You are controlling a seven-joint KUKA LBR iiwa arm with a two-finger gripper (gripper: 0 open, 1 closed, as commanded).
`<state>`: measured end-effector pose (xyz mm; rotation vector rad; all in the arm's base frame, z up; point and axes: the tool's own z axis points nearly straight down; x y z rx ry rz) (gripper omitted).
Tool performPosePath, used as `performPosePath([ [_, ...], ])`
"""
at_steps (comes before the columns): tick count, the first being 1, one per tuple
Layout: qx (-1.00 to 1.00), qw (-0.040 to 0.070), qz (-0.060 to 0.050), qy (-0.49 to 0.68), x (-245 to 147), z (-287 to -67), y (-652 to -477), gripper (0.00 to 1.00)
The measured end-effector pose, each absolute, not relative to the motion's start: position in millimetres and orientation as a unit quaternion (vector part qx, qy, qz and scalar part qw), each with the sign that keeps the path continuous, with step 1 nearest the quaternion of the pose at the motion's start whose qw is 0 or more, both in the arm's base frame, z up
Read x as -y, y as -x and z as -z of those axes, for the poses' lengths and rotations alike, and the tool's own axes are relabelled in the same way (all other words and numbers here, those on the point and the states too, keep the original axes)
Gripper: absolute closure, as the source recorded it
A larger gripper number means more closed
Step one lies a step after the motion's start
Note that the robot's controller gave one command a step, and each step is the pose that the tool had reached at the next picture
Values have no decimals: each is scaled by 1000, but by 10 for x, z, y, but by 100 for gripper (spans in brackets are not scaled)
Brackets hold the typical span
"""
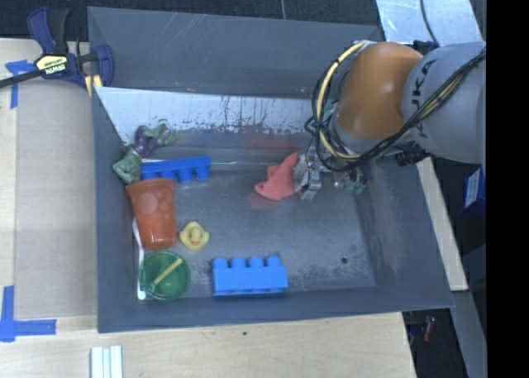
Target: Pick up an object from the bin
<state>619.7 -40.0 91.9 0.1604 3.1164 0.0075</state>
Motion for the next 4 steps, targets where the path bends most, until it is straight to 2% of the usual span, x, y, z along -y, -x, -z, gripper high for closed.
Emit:
performPosePath([
  [1,-999,14,-3,-45,169,-878,-6252,100],
  [2,-992,18,-3,-124,102,-741,-6170,100],
  [3,-995,16,-3,-101,-572,-773,-5727,0],
  [4,-995,17,-4,-101,-571,-781,-5733,100],
])
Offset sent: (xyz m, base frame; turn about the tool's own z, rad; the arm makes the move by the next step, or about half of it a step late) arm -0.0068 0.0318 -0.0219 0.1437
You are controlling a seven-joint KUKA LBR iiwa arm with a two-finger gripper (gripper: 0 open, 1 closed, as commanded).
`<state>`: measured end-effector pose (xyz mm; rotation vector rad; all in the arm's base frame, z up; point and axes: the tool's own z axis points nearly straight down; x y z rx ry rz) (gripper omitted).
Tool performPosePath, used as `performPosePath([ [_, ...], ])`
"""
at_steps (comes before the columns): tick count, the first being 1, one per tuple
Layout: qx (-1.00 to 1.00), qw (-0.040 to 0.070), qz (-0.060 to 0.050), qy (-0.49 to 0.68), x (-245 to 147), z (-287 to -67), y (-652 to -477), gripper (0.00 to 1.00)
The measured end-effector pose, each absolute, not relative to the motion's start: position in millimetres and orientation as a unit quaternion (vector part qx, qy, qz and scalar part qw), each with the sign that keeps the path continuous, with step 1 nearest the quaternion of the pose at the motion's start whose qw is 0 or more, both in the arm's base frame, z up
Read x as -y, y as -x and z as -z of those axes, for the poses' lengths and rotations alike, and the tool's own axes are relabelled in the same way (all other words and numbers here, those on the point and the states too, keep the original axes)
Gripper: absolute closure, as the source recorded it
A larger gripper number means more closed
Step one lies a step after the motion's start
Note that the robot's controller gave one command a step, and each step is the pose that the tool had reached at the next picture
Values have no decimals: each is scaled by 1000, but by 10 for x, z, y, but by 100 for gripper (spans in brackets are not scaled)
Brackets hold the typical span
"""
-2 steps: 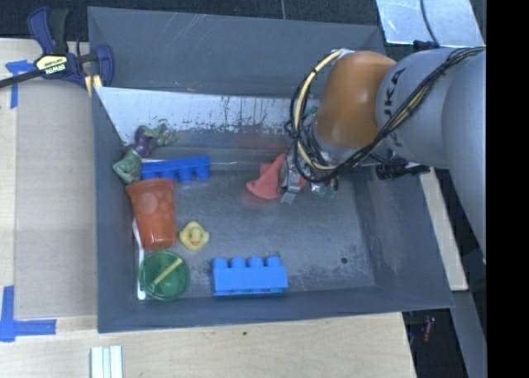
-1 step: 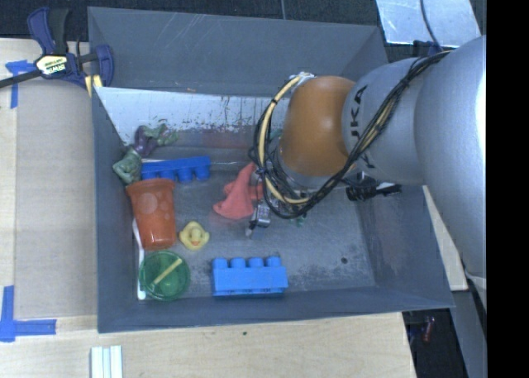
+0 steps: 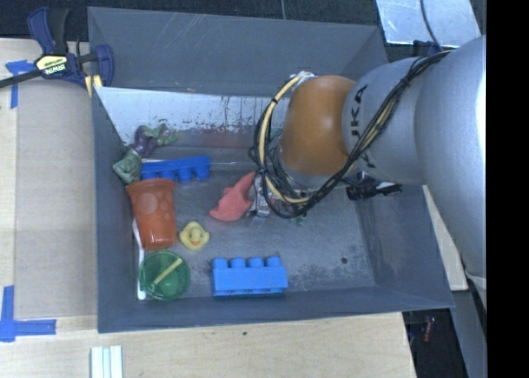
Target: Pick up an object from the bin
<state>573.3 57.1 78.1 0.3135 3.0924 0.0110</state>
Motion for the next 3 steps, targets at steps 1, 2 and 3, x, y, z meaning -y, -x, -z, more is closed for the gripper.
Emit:
performPosePath([
  [1,-995,17,-4,-101,-570,-781,-5733,100],
  [2,-994,14,-3,-107,-697,-1370,-5800,100],
  [3,-995,13,-3,-96,-852,-2125,-5814,100],
])
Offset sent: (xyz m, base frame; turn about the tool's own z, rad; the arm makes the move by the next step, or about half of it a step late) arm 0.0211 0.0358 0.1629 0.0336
